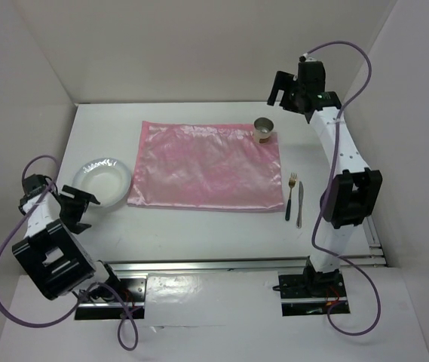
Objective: Set the dinner table for one person
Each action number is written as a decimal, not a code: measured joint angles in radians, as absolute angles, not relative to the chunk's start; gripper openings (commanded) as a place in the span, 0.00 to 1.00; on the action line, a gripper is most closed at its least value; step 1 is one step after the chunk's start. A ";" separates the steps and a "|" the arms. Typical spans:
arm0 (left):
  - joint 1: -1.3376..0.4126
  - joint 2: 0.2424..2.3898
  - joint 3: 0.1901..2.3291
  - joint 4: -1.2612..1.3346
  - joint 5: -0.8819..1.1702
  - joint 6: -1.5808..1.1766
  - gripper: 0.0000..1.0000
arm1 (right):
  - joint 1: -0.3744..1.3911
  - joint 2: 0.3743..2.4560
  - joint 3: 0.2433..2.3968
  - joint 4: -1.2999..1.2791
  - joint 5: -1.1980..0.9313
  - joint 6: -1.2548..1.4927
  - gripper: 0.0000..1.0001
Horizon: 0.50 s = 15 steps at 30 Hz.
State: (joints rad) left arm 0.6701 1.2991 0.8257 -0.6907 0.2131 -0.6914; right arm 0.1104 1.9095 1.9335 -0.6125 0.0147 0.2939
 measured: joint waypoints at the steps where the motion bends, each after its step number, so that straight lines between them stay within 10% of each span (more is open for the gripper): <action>1: 0.688 1.311 0.805 -0.665 0.240 -0.695 0.92 | 0.112 1.875 1.909 -0.601 0.014 0.294 1.00; 15: 0.715 1.414 0.714 -0.361 0.376 -0.796 0.79 | 0.139 1.789 1.675 -0.546 -0.004 0.289 1.00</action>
